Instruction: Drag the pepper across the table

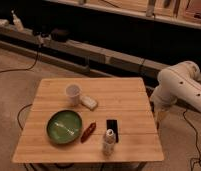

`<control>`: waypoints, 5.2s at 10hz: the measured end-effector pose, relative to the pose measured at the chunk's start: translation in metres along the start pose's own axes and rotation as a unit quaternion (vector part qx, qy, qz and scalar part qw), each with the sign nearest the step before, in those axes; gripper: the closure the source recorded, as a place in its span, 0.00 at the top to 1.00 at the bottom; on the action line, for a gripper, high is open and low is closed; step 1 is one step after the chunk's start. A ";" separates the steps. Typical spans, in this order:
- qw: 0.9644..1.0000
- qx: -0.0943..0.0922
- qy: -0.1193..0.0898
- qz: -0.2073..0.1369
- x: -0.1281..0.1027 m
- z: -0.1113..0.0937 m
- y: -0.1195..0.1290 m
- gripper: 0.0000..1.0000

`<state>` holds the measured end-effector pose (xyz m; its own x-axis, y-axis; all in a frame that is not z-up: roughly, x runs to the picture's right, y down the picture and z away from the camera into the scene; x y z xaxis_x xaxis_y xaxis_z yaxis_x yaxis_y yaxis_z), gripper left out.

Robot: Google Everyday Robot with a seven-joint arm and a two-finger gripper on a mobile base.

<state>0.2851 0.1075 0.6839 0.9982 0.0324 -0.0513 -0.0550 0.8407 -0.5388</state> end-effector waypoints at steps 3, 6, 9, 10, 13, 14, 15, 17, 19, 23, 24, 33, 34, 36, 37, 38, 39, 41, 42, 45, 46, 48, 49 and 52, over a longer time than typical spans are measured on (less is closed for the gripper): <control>1.000 0.000 0.000 0.000 0.000 0.000 0.000 0.65; 1.000 0.000 0.000 0.000 0.000 0.000 0.000 0.65; 1.000 0.000 0.000 0.000 0.000 0.000 0.000 0.65; 1.000 0.000 0.000 0.000 0.000 0.000 0.000 0.65; 1.000 0.000 0.000 0.000 0.000 0.000 0.000 0.65; 1.000 0.000 0.000 0.000 0.000 0.000 0.000 0.65; 1.000 0.000 0.000 0.000 0.000 0.000 0.000 0.65; 1.000 0.000 0.000 0.000 0.000 0.000 0.000 0.65; 1.000 0.001 -0.001 -0.007 0.001 0.001 -0.003 0.65; 0.991 0.039 -0.025 -0.127 -0.028 0.019 -0.061 0.65; 0.985 0.049 -0.032 -0.165 -0.042 0.021 -0.077 0.65; 0.921 0.007 -0.071 -0.384 -0.208 0.065 -0.088 0.65; 0.922 0.006 -0.070 -0.382 -0.206 0.065 -0.087 0.65; 0.921 0.006 -0.071 -0.383 -0.208 0.065 -0.087 0.65; 0.921 0.006 -0.071 -0.382 -0.207 0.065 -0.087 0.65; 0.921 0.008 -0.073 -0.383 -0.208 0.065 -0.087 0.65; 0.916 0.010 -0.085 -0.393 -0.219 0.067 -0.085 0.65; 0.888 0.011 -0.147 -0.435 -0.276 0.084 -0.067 0.65; 0.880 0.008 -0.160 -0.446 -0.288 0.090 -0.062 0.65; 0.858 -0.021 -0.182 -0.480 -0.313 0.120 -0.046 0.65; 0.857 -0.038 -0.179 -0.483 -0.311 0.126 -0.041 0.65; 0.856 -0.043 -0.178 -0.483 -0.311 0.127 -0.039 0.65; 0.856 -0.043 -0.178 -0.483 -0.311 0.127 -0.039 0.65; 0.855 -0.046 -0.179 -0.484 -0.311 0.129 -0.037 0.65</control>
<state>-0.0198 0.1359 0.8279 0.5196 -0.4779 0.7083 0.8165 0.5218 -0.2469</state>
